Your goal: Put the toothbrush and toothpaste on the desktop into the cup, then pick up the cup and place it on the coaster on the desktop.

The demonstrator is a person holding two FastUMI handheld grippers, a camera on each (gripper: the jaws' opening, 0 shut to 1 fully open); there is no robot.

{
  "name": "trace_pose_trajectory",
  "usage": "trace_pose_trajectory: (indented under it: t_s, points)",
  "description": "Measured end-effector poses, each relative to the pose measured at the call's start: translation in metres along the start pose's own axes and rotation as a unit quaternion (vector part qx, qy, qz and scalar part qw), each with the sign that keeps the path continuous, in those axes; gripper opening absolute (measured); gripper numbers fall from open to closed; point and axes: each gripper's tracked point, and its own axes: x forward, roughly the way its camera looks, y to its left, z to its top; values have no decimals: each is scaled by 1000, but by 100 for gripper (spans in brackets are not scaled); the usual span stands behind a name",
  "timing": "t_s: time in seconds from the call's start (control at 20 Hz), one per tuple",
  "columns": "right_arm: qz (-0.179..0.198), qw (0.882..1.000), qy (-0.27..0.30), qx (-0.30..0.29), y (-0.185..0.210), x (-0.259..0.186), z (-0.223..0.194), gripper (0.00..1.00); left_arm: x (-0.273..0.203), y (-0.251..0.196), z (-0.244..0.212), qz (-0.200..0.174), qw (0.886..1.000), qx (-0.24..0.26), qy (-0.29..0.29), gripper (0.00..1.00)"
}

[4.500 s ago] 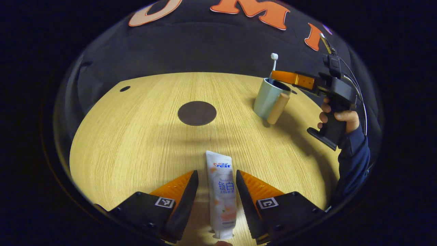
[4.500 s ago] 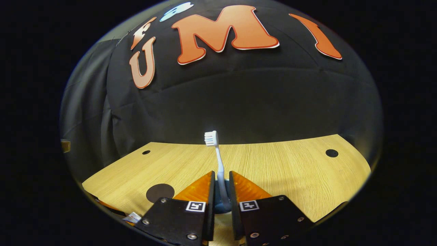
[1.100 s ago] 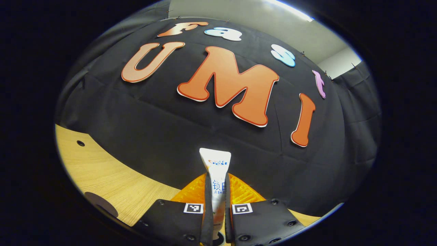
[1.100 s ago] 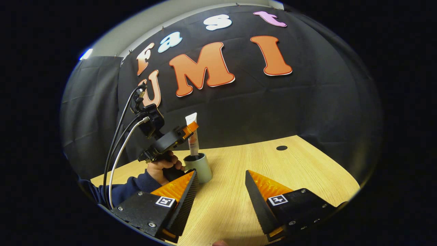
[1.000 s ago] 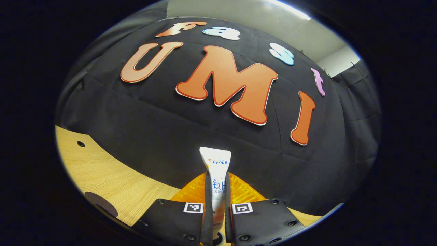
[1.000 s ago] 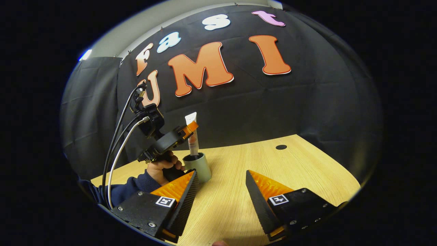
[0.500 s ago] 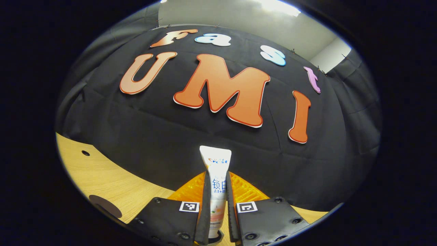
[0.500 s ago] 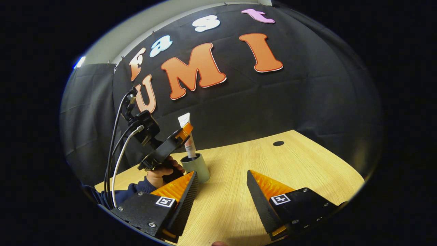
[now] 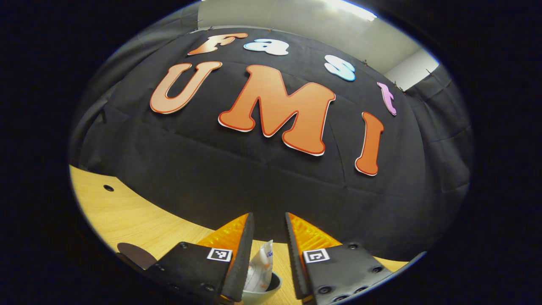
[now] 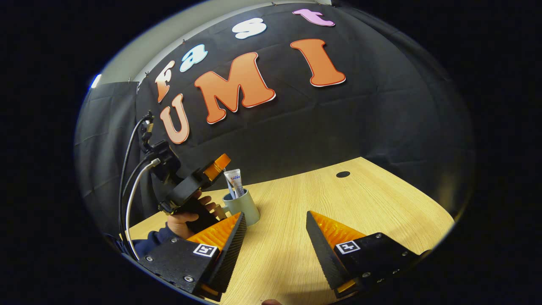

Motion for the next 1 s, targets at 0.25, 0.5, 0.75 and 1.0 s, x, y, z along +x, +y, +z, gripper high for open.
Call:
trace_pose_trajectory:
  t_s: [0.25,0.5,0.75,1.0]
  points:
    - [6,1000,11,3,18,4,8,87,-23,-1,15,-30,999,10,34,80]
    - [12,999,33,-18,47,15,14,86,-52,23,50,-27,998,41,37,98]
    - [26,995,93,-26,86,36,4,86,-85,76,69,16,995,83,62,98]
    - [20,988,143,-45,115,65,-1,86,-130,132,93,48,989,118,72,98]
